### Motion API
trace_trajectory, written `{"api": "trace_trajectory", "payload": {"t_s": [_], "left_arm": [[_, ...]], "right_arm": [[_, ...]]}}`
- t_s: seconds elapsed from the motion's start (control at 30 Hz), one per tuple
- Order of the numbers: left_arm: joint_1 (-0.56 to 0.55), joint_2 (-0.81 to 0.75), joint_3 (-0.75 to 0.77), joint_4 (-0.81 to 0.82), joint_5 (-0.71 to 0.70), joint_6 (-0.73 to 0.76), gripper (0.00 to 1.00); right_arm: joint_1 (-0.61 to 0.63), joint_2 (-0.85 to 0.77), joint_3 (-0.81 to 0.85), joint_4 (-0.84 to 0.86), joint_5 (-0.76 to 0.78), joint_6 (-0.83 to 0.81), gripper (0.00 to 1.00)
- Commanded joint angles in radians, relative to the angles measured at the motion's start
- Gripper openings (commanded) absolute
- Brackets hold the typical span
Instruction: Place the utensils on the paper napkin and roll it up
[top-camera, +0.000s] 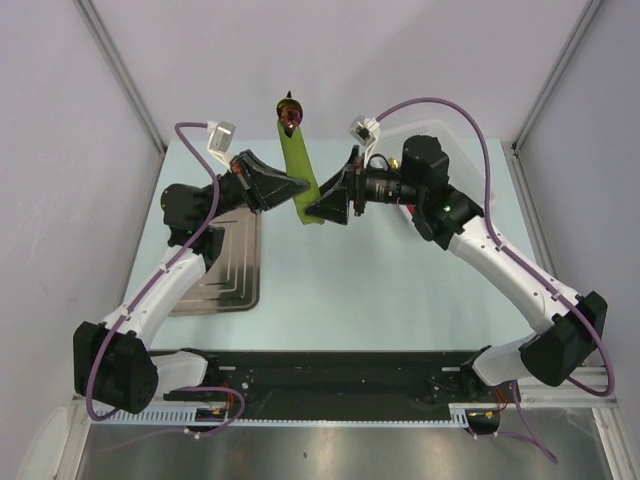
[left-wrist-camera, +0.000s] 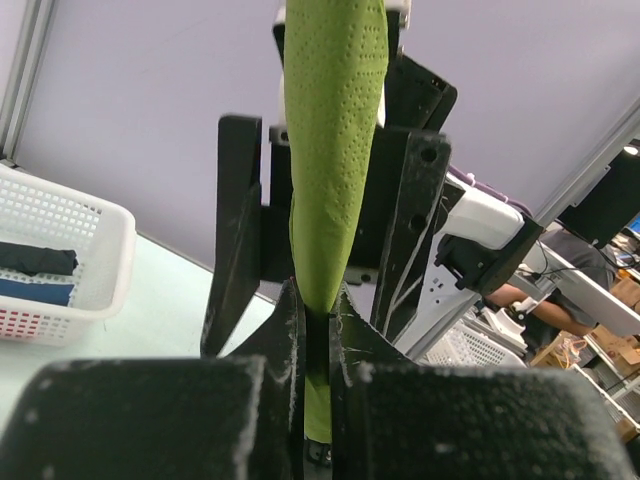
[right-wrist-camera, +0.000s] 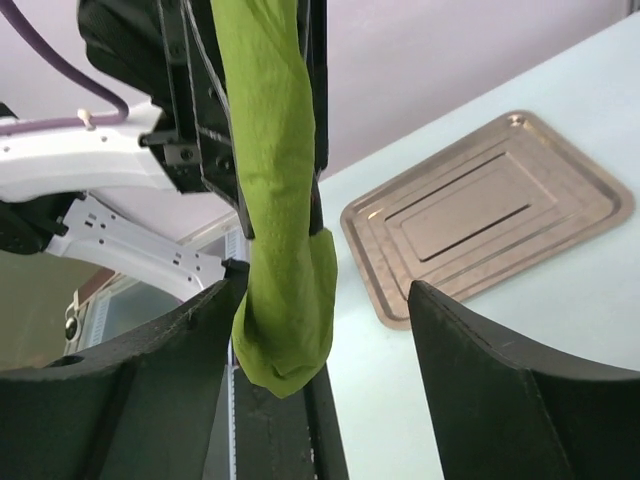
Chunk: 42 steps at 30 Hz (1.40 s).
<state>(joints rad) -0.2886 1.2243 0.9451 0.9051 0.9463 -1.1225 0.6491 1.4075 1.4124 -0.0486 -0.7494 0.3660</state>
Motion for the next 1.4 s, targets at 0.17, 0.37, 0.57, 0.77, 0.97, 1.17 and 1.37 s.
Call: {"api": "trace_trajectory", "payload": {"t_s": [0.17,0.37,0.57,0.77,0.97,1.17,1.37], "left_arm": [[0.005,-0.002,0.06,0.095,-0.018,-0.03,0.0],[0.005,0.007,0.06,0.109,-0.034,-0.045,0.0],[0.005,0.012,0.058,0.124,-0.043,-0.054,0.0],[0.005,0.017,0.052,0.13,-0.041,-0.06,0.0],[0.006,0.018,0.05,0.097,-0.034,-0.03,0.19],[0.009,0.001,0.052,-0.049,-0.006,0.096,0.61],[0.008,-0.028,0.112,-0.439,0.002,0.485,0.82]], "right_arm": [[-0.023,0.007,0.08,0.108,-0.004,0.062,0.76],[-0.023,0.033,0.079,0.173,-0.037,0.103,0.55],[-0.011,0.042,0.071,0.188,-0.045,0.119,0.48],[-0.012,0.045,0.076,0.197,-0.054,0.117,0.0],[-0.049,0.041,0.091,0.136,-0.054,0.077,0.0],[-0.163,0.057,0.137,0.053,-0.155,0.059,0.0],[-0.346,0.099,0.163,-0.176,-0.26,-0.057,0.0]]}}
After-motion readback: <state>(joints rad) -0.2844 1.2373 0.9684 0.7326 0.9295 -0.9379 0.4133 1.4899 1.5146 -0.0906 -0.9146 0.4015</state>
